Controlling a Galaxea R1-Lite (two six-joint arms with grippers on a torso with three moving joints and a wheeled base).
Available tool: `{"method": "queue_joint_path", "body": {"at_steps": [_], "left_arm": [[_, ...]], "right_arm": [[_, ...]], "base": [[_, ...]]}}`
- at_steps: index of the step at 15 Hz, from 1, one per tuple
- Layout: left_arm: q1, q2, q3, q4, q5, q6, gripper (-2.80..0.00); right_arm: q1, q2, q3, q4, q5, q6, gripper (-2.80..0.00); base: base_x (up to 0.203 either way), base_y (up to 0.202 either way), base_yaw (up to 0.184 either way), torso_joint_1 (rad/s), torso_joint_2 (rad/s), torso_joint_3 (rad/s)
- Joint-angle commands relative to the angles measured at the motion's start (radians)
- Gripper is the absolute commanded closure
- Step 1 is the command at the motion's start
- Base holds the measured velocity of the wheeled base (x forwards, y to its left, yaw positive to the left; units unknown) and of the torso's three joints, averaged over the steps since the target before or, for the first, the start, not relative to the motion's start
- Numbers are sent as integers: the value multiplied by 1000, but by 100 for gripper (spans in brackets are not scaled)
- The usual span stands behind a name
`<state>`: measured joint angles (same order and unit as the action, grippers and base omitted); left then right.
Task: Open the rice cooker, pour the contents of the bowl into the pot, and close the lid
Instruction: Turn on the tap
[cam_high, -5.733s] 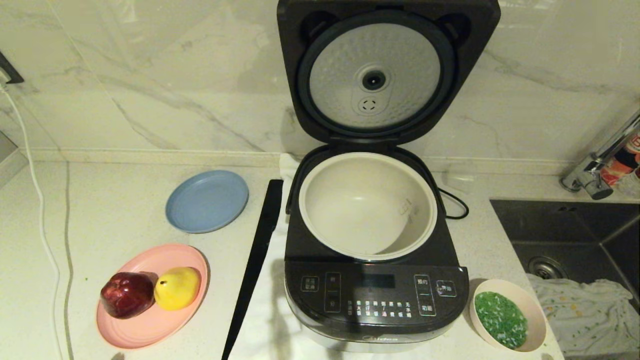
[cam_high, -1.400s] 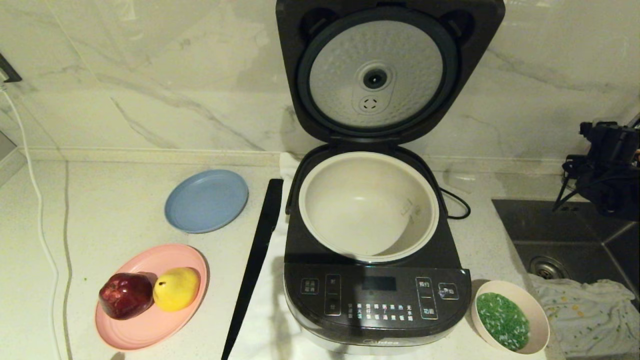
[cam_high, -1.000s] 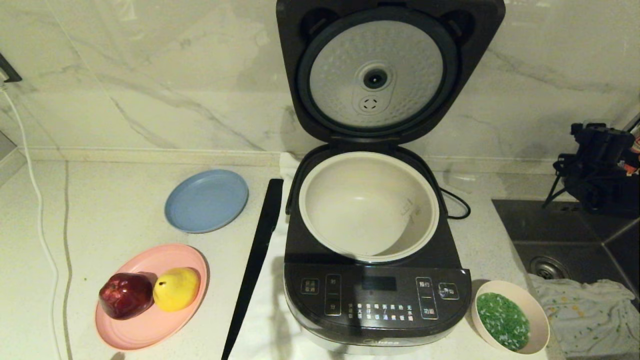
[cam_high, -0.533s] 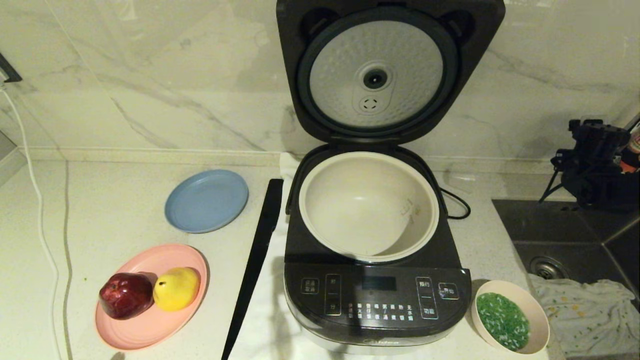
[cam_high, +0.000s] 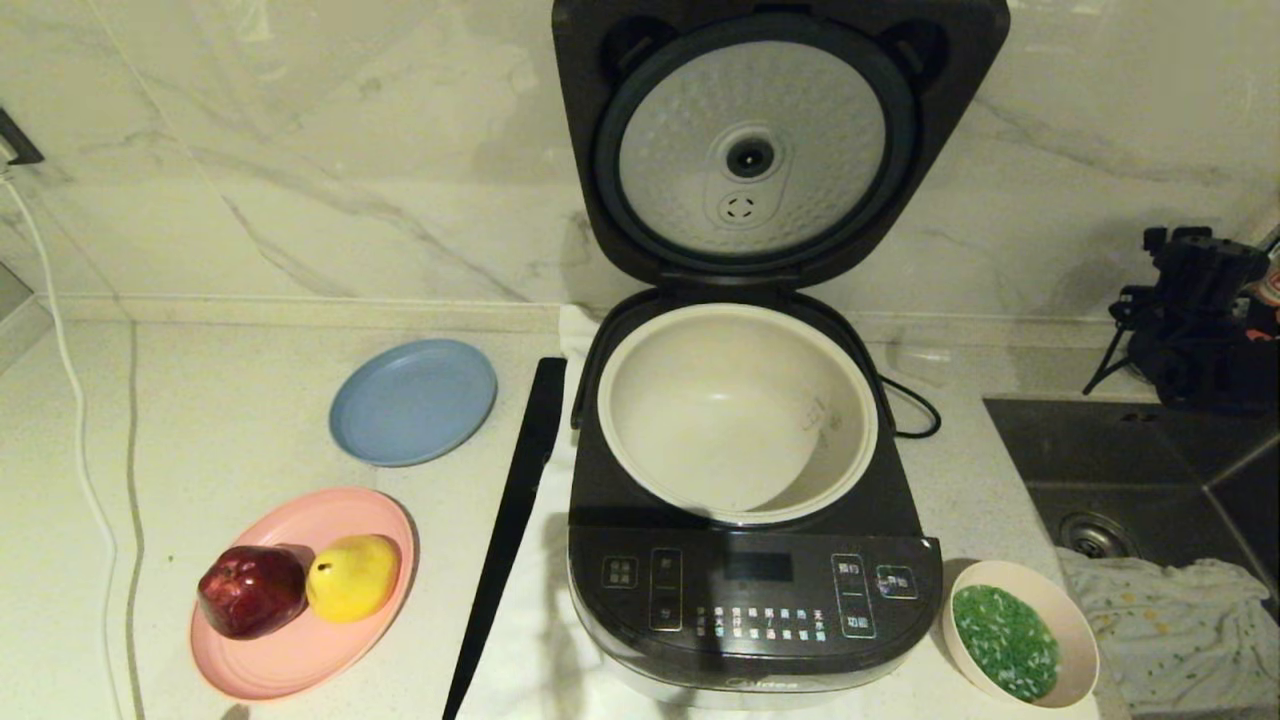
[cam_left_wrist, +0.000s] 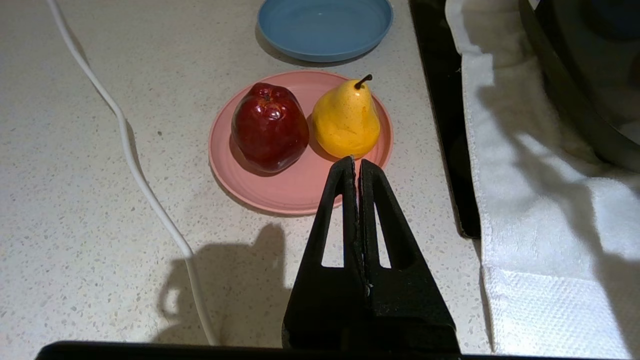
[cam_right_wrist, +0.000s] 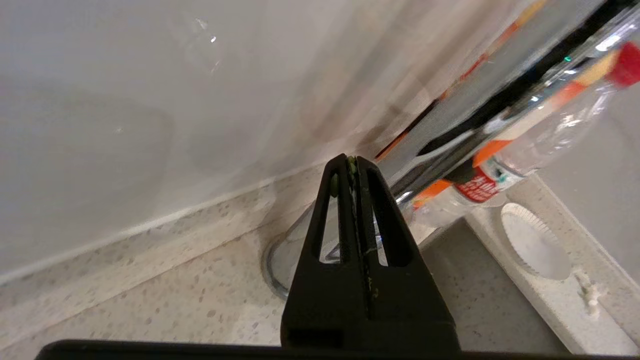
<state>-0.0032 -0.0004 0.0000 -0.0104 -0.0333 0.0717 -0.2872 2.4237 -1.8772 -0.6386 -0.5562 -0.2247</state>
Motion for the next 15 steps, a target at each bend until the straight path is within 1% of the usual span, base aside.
{"method": "queue_joint_path", "body": {"at_steps": [1,9,15], "left_arm": [[0,0,5,0,0,0,0],[0,0,5,0,0,0,0],[0,0,5,0,0,0,0]], "right_arm": [[-1,6,0,4,-5,-2,0],[-33,-26,114,-7,-7,0,0],[-16,-108,126,-9,-4,7,0]], "base": [[0,0,0,0,0,0],[0,0,0,0,0,0],[0,0,0,0,0,0]]}}
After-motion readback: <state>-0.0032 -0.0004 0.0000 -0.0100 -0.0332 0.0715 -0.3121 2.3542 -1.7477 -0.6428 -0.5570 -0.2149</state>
